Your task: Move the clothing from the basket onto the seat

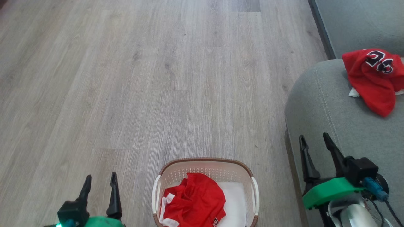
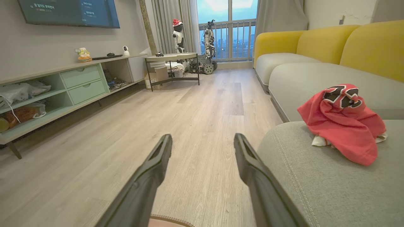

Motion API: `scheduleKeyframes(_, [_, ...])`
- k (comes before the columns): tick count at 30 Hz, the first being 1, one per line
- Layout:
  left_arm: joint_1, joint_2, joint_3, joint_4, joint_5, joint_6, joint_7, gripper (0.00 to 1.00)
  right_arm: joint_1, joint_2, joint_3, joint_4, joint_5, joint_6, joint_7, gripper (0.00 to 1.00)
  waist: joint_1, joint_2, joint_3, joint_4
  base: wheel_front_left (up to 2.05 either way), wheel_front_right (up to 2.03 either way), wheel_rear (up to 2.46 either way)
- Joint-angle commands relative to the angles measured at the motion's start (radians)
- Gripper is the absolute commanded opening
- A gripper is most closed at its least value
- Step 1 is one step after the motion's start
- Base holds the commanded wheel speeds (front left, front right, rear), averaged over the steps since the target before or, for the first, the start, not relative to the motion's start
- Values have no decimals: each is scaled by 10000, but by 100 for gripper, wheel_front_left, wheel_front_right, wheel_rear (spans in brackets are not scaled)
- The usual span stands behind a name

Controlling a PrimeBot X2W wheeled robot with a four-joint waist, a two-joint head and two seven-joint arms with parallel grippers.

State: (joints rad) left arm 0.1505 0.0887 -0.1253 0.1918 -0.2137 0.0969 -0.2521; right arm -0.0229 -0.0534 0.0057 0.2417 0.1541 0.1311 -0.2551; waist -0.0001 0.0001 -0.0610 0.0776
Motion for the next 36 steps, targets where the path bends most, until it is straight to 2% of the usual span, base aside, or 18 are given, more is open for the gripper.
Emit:
scheduleKeyframes(1, [-397,-33,376,-273,134,-35,-97,100,-169,30,281,-377,100,-4,-66,100,1,-1,-6,-29,0,0,0])
scheduleKeyframes(26, [-440,-237,656,-163,435,-319,-97,100,-162,31,414,-354,233,-4,-66,100,1,-1,38,-110,0,0,0])
scheduleKeyframes(36, [-727,-292,457,20,581,-482,-97,100,-408,31,338,-549,133,-4,-67,100,1,-1,547,-152,0,0,0])
